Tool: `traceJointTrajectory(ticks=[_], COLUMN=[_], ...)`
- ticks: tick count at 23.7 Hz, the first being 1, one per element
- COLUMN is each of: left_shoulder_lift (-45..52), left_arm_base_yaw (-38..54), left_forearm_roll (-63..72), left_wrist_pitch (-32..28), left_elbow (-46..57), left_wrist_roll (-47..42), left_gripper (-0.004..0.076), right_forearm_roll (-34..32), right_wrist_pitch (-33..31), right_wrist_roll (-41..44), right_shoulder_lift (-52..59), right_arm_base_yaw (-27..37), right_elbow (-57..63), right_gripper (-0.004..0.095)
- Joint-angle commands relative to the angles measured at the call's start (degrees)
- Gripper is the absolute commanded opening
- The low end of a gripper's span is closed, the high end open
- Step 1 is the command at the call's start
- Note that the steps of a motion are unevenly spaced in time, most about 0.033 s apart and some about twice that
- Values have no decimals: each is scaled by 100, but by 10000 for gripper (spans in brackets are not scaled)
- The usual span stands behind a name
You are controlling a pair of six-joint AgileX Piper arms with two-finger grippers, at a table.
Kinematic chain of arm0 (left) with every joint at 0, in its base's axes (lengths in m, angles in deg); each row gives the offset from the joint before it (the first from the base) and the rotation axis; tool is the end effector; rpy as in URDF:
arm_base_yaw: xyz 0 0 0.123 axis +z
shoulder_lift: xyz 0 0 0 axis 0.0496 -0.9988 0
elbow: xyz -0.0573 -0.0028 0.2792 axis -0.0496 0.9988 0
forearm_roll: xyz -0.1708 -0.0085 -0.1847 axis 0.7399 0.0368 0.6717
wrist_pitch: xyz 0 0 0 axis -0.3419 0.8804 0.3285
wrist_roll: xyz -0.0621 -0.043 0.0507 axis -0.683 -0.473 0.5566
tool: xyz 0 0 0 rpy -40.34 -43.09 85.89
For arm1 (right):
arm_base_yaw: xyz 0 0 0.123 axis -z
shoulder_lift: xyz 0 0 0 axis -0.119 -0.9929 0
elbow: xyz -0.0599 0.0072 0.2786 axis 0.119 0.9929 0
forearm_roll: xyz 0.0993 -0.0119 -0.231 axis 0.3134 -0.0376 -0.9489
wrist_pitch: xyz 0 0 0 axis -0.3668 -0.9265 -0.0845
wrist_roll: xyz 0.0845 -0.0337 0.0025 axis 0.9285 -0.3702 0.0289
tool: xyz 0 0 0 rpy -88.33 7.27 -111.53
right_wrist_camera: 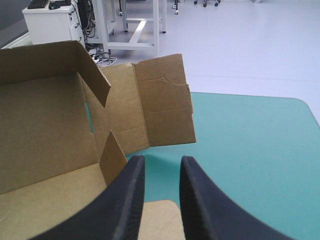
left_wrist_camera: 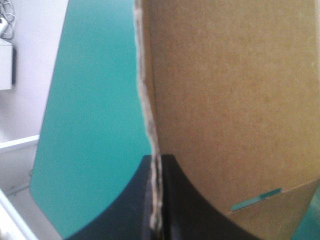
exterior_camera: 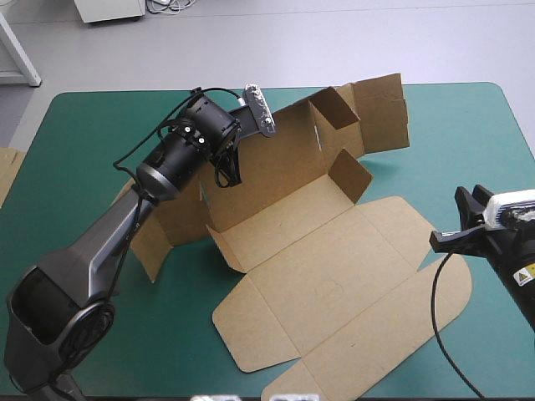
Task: Fold the box
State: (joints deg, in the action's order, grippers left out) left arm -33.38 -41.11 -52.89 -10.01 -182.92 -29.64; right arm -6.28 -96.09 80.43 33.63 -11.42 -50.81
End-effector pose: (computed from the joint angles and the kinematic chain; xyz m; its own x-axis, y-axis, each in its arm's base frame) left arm 0.3307 -0.2117 0.3906 -0.2946 0.9328 -0.2074 0.7071 0.3588 0.6093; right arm 0.1239 0.0155 0.3842 -0.1611 0.0119 -0.9869 -0.1356 0.9902 0.0341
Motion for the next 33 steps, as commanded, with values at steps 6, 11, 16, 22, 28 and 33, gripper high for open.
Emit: traceJointTrajectory(ticks=[6, 11, 16, 22, 28, 33], left_shoulder_lift=[366, 366, 366, 366, 366, 366], left_arm_base_yaw=[-486, -581, -888, -1392, -1800, -1853], left_forearm_roll=[-1449, -1462, -1913, -3327, -4452, -4464], left_wrist_pitch=[-361, -1141, -1919, -2010, -1573, -1574], left_elbow=[-188, -177, 239, 1069, 1641, 1732], left_wrist_roll=[-18, -18, -27, -1078, -2535, -2900], left_gripper=[-10, -10, -10, -10, -10, -10], right_forearm_roll=[-461, -722, -768, -1193, -2011, -2889], right_wrist_pitch=[936, 1158, 1211, 977, 79, -126], right_wrist_roll=[-44, -44, -44, -23, 573, 1585], right_shoulder_lift=[-20, -20, -20, -31, -46, -133], right_arm_base_yaw=[42, 42, 42, 42, 42, 42], right_elbow=[-177, -177, -177, -177, -167, -167], right_gripper=[237, 237, 237, 237, 237, 237])
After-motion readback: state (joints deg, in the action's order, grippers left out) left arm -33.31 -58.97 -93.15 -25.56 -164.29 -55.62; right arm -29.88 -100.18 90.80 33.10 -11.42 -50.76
